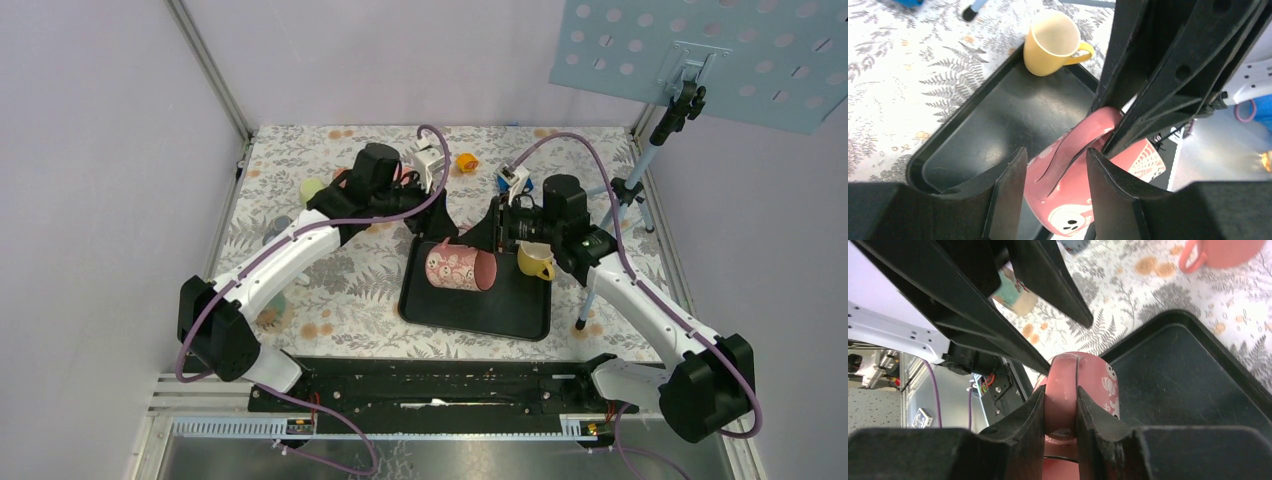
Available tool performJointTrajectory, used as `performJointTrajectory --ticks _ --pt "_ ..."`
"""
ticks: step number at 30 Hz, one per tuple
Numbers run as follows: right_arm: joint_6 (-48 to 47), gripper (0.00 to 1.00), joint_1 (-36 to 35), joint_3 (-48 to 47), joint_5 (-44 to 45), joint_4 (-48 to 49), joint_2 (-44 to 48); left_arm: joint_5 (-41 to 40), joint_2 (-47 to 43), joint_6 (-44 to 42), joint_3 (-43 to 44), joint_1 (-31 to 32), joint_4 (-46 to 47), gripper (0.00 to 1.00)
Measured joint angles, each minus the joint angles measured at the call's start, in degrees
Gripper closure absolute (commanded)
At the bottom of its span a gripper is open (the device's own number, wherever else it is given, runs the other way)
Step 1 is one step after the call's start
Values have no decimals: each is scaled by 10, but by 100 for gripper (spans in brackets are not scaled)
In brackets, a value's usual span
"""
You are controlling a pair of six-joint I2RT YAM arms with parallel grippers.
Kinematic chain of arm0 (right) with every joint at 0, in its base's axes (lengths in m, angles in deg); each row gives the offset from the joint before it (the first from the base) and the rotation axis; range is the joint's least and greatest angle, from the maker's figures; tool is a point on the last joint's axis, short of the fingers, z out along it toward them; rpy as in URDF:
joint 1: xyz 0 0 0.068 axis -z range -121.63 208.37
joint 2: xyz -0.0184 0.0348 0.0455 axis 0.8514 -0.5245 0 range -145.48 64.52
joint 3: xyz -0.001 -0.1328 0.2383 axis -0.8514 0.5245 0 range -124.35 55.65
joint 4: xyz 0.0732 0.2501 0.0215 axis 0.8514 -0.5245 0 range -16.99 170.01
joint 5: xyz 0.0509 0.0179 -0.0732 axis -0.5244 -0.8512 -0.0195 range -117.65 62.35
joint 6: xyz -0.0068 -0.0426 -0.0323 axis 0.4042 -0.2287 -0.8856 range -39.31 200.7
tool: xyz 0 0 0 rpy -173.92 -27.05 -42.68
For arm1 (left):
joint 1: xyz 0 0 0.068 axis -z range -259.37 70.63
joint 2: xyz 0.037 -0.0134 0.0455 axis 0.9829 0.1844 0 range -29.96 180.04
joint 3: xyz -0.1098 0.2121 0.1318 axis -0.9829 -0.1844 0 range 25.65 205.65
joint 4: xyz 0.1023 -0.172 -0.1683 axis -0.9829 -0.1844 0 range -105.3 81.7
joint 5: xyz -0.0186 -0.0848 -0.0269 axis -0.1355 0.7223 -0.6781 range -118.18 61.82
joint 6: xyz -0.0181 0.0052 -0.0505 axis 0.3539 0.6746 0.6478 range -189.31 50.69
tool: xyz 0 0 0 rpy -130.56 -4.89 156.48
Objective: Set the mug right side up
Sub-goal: Turn over the cup at the center of the board, then place the cup on the tray.
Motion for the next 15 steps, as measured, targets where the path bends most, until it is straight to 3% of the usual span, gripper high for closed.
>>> performJointTrajectory --ticks 11,15 --pt "-31 100 -32 -5 121 -144 0 -55 -8 42 -50 -2 68 30" --pt "-36 100 -41 -23 171 -204 0 -77 -9 55 -57 -2 77 19"
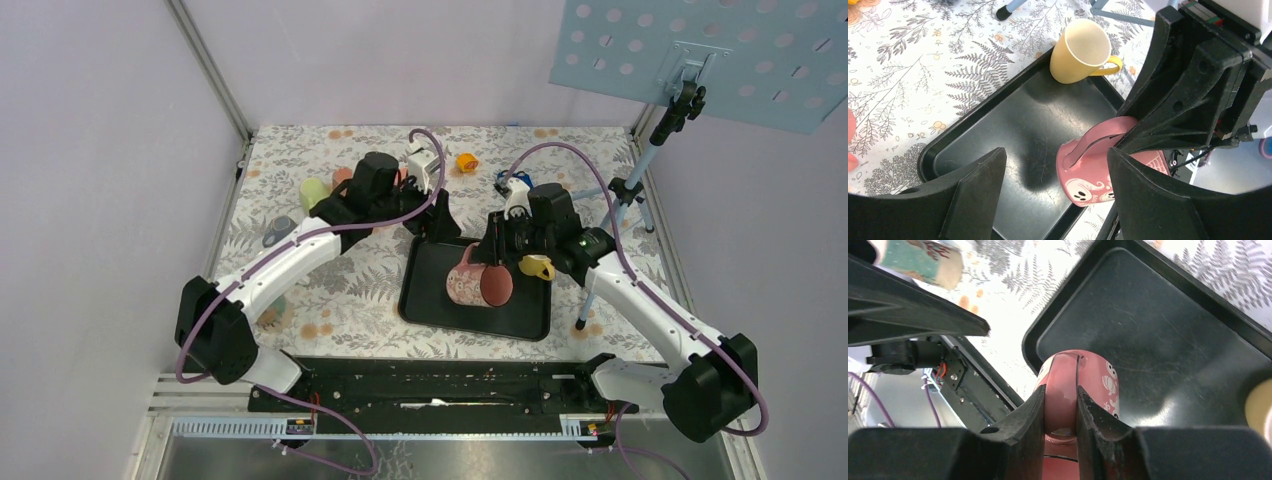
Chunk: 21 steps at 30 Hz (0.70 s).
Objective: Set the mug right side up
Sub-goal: Place the cup on the tray.
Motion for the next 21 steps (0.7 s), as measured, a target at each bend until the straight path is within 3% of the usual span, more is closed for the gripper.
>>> performJointTrajectory --ticks 7,21 --pt "-3 100 -15 -33 80 -101 5 -37 -25 24 -22 0 21 2" --pt "40 100 -20 -63 228 -261 11 -58 -46 54 -38 0 48 1"
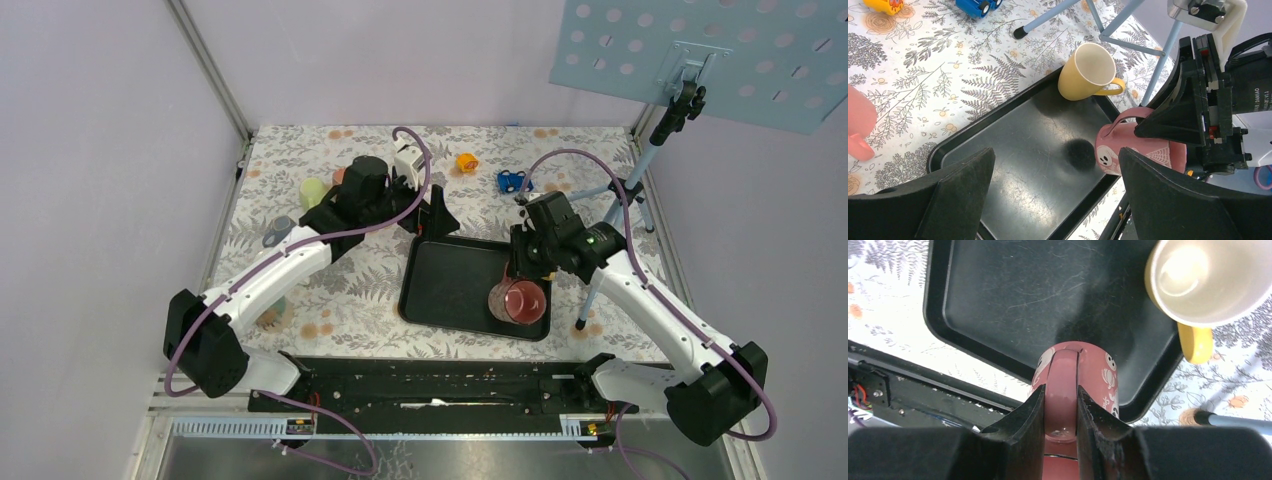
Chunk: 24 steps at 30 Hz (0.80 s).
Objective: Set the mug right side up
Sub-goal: Place the cup on the tray.
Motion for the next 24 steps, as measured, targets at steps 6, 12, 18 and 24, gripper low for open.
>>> performJointTrajectory --ticks 6,12,18,24 --pt "7 100 -4 0 32 -28 -6 1 0 4 0 0 3 1" --pt "4 100 -5 0 36 -36 -27 2 0 8 0 0 4 1" --pt "-7 100 -5 -2 30 -41 -54 2 0 12 -3 0 9 1" --pt "-26 100 -5 -22 15 -48 -87 2 0 29 -21 0 15 1"
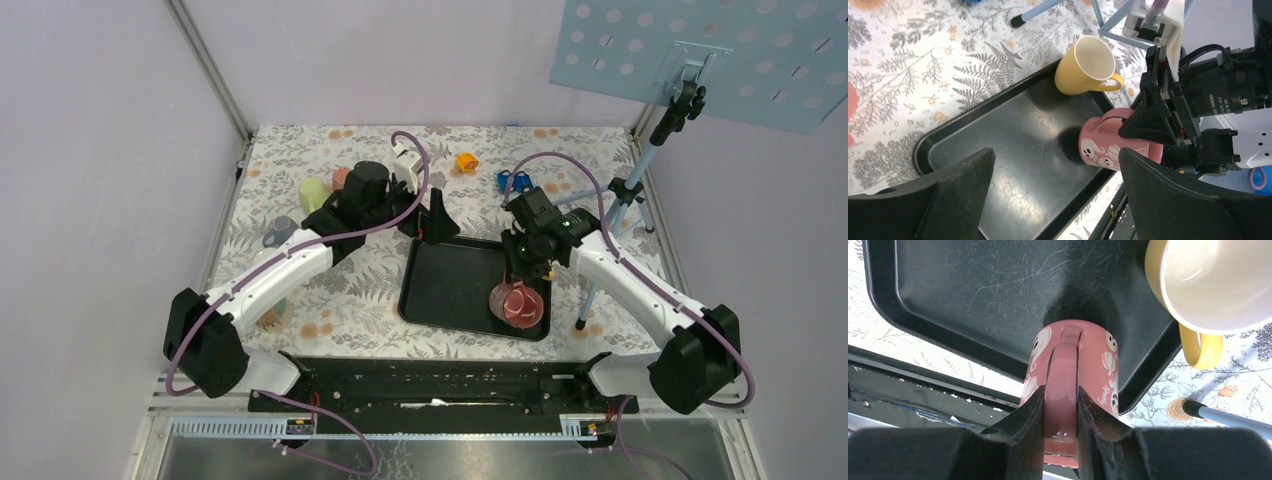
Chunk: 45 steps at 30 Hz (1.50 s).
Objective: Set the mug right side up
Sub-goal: Place the cup on the tray.
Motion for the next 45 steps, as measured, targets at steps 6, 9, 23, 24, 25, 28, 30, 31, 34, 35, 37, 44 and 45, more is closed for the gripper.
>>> performJointTrajectory --ticks 6,9,23,24,25,28,30,31,34,35,37,44,45 --pt "-13 100 -1 -16 -6 -2 -43 1 0 34 -33 0 5 1" --pt "-17 100 -2 -34 -7 -4 -70 3 0 58 -65 0 19 1" --pt "-24 91 -12 -93 -6 -1 -153 -24 44 207 -183 68 134 1" --pt "-24 90 -14 -95 -5 2 -158 -28 50 219 -190 73 142 1" --pt "-24 88 -14 -97 -5 3 -162 -30 54 228 -196 78 146 1" --pt "-24 85 -17 -101 -5 10 -176 -40 63 248 -203 89 158 1" --pt "-23 83 -18 -101 -5 14 -183 -45 68 256 -203 94 167 1" --pt "-23 82 -18 -101 -6 14 -185 -47 70 259 -203 96 171 1" --pt "-21 76 -20 -101 -6 17 -192 -53 76 264 -203 104 179 1" --pt "-21 73 -20 -101 -6 18 -193 -55 79 264 -203 108 181 1" --pt "-21 68 -20 -102 -5 18 -193 -58 81 264 -203 113 181 1" --pt "-17 57 -21 -103 -6 22 -193 -49 81 235 -237 128 235 1" --pt "-17 56 -22 -104 -6 23 -193 -47 80 230 -242 128 242 1"
